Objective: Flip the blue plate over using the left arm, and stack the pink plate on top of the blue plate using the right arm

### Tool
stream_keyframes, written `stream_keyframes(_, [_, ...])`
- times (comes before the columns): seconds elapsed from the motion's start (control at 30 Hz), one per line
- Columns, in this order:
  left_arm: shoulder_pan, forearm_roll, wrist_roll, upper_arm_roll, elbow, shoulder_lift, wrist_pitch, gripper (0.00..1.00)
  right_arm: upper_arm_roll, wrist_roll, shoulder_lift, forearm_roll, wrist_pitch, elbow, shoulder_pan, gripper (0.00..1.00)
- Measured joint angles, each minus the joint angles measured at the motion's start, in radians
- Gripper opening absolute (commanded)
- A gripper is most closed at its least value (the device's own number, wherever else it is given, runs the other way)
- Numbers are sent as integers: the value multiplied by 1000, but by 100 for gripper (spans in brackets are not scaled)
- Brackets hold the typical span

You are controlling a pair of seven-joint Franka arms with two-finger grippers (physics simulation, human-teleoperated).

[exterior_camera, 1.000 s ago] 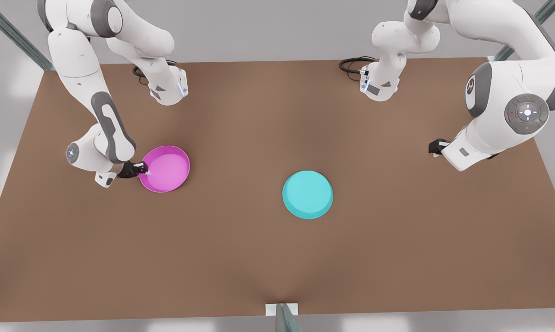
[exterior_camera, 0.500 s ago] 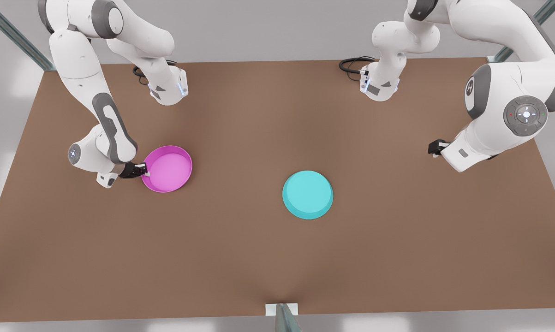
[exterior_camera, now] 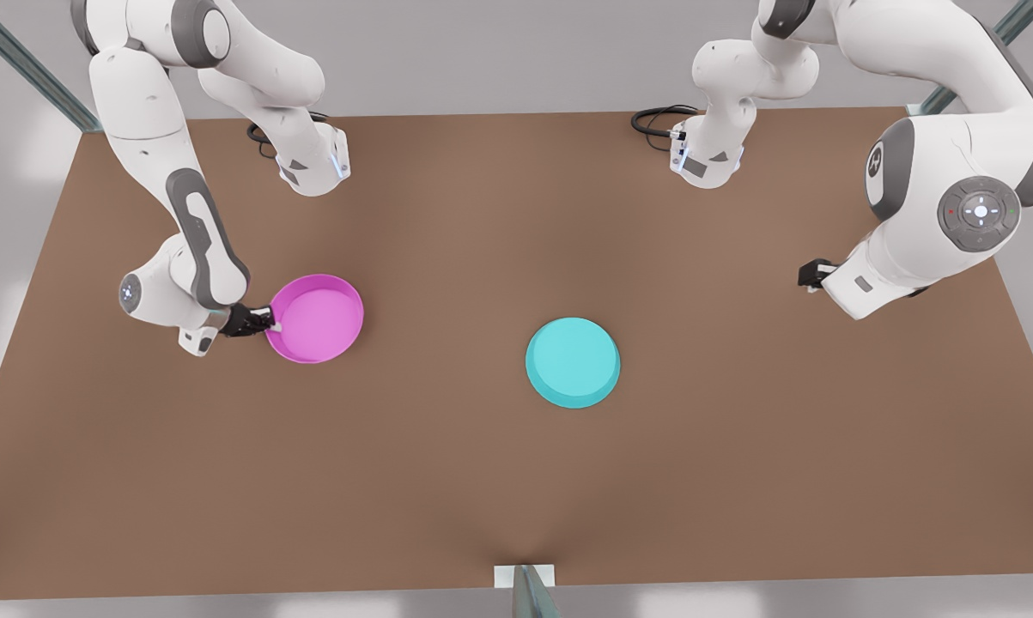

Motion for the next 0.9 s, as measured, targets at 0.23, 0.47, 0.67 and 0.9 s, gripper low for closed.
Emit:
stream_keyframes(0.23, [-2,19,-2,0,0,-4,-1,100,13,0,-14,78,-36,25,89,21])
stream_keyframes(0.47, [-2,31,0,0,-2,-5,-7,100,47,153,11,258,31,87,287,21])
stream_keyframes(0.67, [-1,33,8,15,-2,-3,-6,100,51,347,58,374,123,151,495,21])
stream_keyframes(0.9, [0,34,12,39,-2,-1,-3,100,51,688,113,447,214,297,723,21])
